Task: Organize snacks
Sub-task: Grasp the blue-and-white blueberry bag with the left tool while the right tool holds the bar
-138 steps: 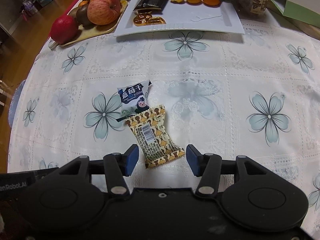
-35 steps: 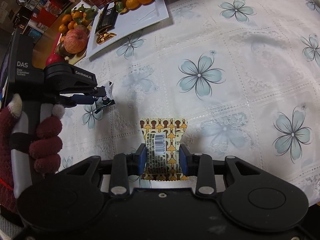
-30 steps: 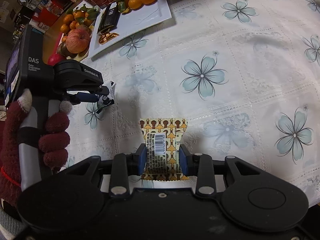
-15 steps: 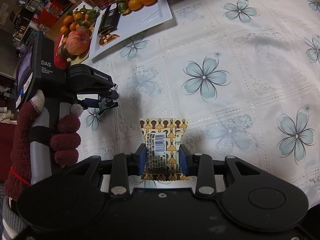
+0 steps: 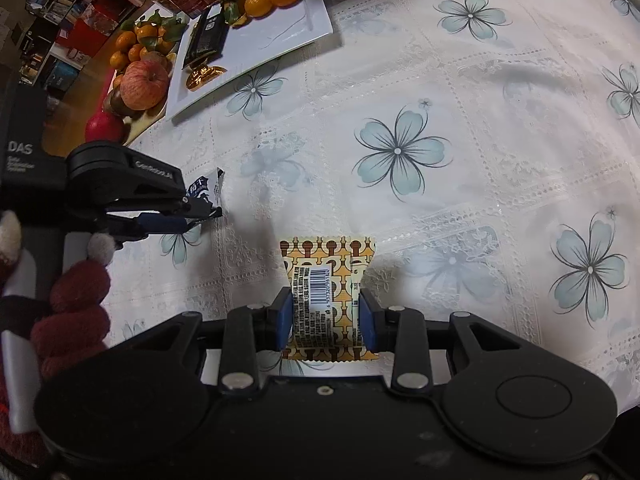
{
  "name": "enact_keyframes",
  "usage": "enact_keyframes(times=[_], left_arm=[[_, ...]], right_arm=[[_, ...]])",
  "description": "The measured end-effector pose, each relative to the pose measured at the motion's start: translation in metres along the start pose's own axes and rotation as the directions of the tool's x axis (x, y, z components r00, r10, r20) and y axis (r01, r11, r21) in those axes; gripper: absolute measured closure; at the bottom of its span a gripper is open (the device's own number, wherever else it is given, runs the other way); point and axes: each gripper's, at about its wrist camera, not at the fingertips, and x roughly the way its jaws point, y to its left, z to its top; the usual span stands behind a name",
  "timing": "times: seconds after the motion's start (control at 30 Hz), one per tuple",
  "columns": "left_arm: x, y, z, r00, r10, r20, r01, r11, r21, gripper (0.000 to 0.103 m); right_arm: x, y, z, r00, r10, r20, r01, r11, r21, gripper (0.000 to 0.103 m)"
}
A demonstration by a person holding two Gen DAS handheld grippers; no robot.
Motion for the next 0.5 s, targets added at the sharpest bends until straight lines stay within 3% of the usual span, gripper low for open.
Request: enact_keyframes(times=[0.2, 0.23, 0.5], left_arm=[[-0.014, 0.0, -0.01, 1.0, -0.009, 0.028, 0.009, 1.0, -0.003, 0.071], [-0.014, 0.0, -0.008, 0.999, -0.002, 0.036, 0.003, 1.0, -0.008, 0.067], [0.005, 0.001, 0.013, 0.998, 0.03, 0.046, -0.028, 0.998, -0.05, 0.066]], right_arm=[[0.004, -0.004, -0.003, 1.0, -0.022, -0.008, 0.022, 1.0, 0.01, 0.067], [0.004, -0.005, -0.003, 1.0, -0.02, -0.008, 0.02, 1.0, 0.013, 0.067], [-0.004, -0.006, 0.0, 1.0, 0.011, -0.001, -0.011, 1.0, 0.022, 0.067]])
